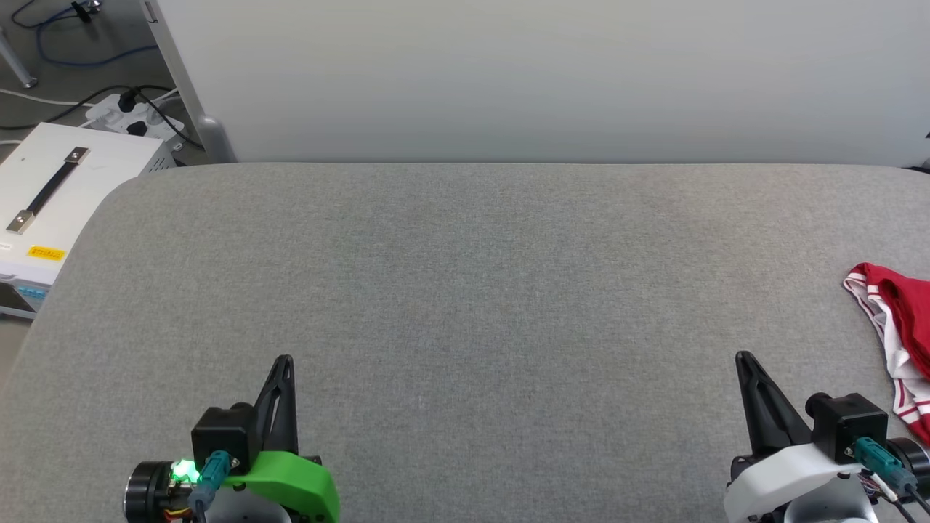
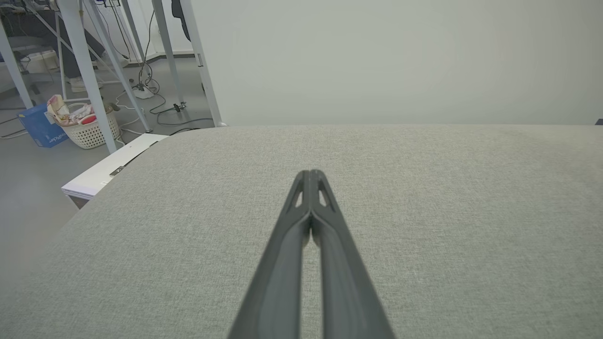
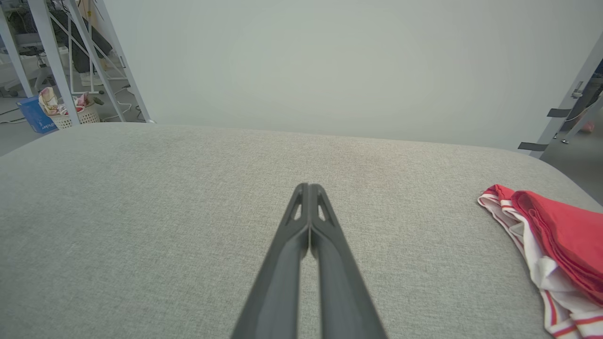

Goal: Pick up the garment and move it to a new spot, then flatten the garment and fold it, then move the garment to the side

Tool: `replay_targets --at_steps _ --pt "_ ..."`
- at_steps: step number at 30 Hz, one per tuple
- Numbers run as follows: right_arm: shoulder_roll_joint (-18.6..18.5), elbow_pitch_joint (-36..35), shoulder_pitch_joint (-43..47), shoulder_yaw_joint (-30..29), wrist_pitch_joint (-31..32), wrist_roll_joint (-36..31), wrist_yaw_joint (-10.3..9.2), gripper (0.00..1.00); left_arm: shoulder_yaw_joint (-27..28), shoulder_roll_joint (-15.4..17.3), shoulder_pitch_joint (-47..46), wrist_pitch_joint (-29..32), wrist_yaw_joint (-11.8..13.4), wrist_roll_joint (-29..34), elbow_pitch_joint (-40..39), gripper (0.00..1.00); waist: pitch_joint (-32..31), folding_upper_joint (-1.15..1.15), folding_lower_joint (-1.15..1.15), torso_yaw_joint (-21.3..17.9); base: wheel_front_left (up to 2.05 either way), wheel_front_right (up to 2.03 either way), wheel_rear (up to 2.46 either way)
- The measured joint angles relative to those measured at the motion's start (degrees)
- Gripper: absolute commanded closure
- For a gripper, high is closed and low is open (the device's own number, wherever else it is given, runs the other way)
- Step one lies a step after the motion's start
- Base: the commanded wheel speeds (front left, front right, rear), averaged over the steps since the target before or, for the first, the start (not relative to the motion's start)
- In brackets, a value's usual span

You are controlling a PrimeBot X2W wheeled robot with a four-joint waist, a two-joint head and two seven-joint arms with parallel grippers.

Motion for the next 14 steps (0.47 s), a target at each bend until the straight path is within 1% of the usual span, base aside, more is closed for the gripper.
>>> replay_targets --at_steps 14 --pt "0.2 -0.2 -0.7 0.1 1.7 -1.0 0.00 1.00 0.3 0.0 -0.7 1.8 0.4 0.6 -0.5 1.00 0.0 0.00 0.00 -0.3 0.00 0.00 0.00"
